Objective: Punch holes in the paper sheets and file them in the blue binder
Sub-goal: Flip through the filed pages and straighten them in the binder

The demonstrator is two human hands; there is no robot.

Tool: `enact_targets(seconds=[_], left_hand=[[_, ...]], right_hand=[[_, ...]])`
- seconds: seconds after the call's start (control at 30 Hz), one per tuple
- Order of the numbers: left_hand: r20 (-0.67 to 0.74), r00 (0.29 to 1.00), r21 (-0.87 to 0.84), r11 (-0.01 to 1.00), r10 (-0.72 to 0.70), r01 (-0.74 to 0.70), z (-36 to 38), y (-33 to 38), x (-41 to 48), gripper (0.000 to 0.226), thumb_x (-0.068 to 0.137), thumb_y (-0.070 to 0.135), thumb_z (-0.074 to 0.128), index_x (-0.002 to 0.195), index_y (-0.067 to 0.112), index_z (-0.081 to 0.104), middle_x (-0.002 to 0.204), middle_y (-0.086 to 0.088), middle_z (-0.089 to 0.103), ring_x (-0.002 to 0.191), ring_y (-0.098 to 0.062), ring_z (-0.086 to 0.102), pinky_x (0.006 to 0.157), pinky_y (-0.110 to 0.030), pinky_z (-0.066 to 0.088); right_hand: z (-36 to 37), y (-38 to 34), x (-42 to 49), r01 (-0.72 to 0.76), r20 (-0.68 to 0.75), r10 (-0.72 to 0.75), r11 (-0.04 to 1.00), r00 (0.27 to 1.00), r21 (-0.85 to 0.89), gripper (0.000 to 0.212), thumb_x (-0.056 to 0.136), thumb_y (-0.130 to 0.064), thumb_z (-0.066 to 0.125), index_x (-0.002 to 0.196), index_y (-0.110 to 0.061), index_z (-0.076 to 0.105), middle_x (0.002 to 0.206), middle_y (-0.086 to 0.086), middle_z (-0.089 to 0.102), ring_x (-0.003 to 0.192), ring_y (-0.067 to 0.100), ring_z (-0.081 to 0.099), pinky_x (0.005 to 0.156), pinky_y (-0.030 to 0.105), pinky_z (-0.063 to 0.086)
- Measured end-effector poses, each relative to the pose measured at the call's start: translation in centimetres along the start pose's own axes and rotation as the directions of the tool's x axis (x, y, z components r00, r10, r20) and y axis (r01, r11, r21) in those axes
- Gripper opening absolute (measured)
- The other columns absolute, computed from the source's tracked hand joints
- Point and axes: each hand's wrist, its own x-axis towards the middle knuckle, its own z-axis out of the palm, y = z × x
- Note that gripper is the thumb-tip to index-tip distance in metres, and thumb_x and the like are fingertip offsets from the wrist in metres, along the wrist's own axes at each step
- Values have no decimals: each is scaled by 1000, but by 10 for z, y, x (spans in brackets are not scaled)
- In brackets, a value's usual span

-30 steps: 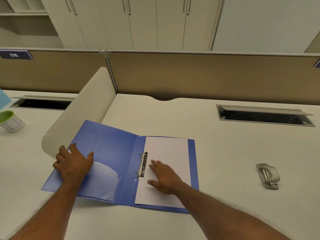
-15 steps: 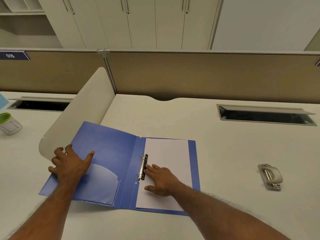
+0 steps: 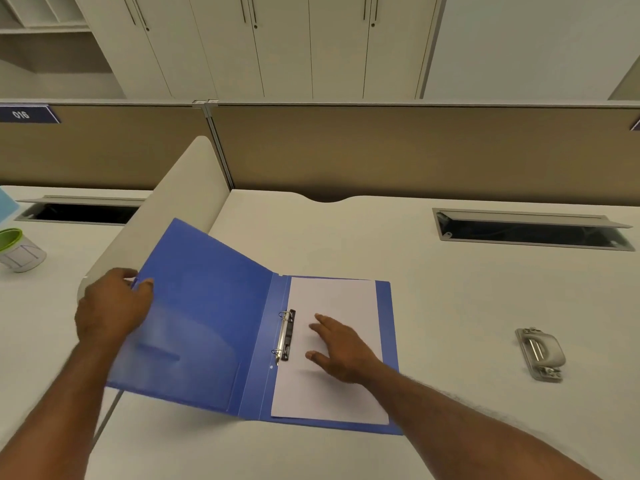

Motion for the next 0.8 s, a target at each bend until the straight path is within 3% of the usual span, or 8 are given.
enact_targets(seconds=[0.13,0.2,0.3,0.43,0.53,0.6,0.7,0.8], left_hand=[[150,983,-197,977,107,-76,-26,34,-6,27,87,22,62,113,13,65,99,-8,67,95,-31,60,81,-41,47],[241,943,-350,927,228,-135,-32,51,-14,22,88,16,62,109,15,66,97,-9,68,88,-27,63,69,-33,49],[385,851,-540,835,356,-105,-29,76,-30,20,90,17,61,108,23,63,103,-3,68,87,-18,65,64,-29,51],[477,740,-674,738,474,-38,0,104,-48,39,78,31,63,117,28,58,116,6,65,102,-19,65,80,-35,55],[476,711,-750,661,517,21,29,127,-68,69,68,41,64,132,23,46,127,5,58,112,-18,59,95,-40,50],[459,711,-778,628,533,32,49,142,-82,78,65,50,63,135,23,41,131,3,53,117,-15,53,99,-35,44],[406,738,-755,653,540,-63,78,158,-103,74,72,64,53,135,25,42,139,3,46,128,-12,44,107,-29,34],[425,714,-690,710,557,-143,111,157,-116,71,81,62,42,142,25,36,153,1,32,142,-13,25,118,-35,21]], right_hand=[[-12,34,-10,-224,-142,221,974,965,-8,69,89,-51,53,147,-22,29,160,5,17,147,24,15,118,37,15],[-17,47,-14,-326,-167,321,945,932,-2,71,88,-52,55,146,-20,29,159,8,19,146,25,17,118,38,18],[-21,62,-23,-385,-138,385,923,913,28,75,87,-53,56,147,-18,28,158,7,20,146,24,20,117,37,22],[-23,71,-34,-396,-72,401,915,913,77,76,88,-50,57,148,-17,26,160,4,15,147,21,16,119,34,19],[-23,71,-38,-390,-49,397,913,916,119,76,88,-50,57,149,-18,25,161,2,11,148,19,13,119,33,18],[-24,72,-40,-385,-36,394,912,918,144,76,88,-49,57,149,-18,25,162,0,10,148,18,13,119,33,18],[-26,74,-45,-382,-56,395,909,917,169,73,89,-48,58,148,-18,27,161,0,11,148,18,13,119,33,18],[-29,73,-49,-385,-64,411,890,909,242,71,89,-57,51,144,-15,35,158,3,23,145,20,23,117,35,22]])
